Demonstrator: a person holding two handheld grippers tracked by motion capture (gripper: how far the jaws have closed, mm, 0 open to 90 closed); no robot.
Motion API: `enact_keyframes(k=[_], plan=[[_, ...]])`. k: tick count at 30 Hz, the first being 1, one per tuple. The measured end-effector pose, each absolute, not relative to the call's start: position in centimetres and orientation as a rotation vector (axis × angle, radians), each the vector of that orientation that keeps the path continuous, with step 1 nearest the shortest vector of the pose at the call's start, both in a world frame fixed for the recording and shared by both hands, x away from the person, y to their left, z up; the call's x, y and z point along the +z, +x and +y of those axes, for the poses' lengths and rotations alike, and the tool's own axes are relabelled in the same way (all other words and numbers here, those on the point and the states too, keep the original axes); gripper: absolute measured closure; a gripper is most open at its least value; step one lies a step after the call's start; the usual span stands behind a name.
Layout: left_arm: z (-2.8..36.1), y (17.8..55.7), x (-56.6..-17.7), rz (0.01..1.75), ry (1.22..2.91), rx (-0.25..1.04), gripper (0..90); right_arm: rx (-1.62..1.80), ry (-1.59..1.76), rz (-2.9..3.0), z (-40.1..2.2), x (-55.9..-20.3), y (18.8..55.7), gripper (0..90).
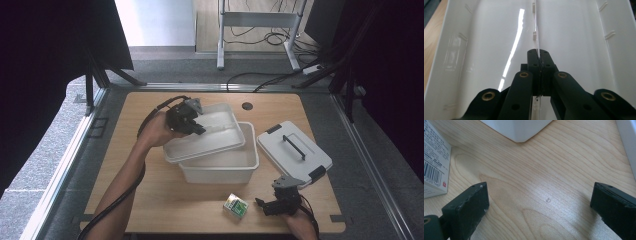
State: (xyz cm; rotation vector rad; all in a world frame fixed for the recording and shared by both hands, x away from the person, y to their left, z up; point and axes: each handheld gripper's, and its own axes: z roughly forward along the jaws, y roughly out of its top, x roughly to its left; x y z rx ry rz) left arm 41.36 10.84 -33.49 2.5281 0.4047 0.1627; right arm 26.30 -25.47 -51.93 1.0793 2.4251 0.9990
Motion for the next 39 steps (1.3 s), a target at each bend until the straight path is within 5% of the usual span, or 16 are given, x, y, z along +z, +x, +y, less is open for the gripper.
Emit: enact_keyframes(k=[28, 39], plan=[[25.5, 38.9, -32.0, 0.933, 2.388, 0.375, 88.9, 1.000, 1.086, 2.421, -25.5, -51.9, 26.3, 2.8], [29.1, 37.2, -34.9, 1.050, 2.361, 0.443, 88.9, 0.999, 1.088, 2.421, -25.5, -51.9, 26.3, 3.2]])
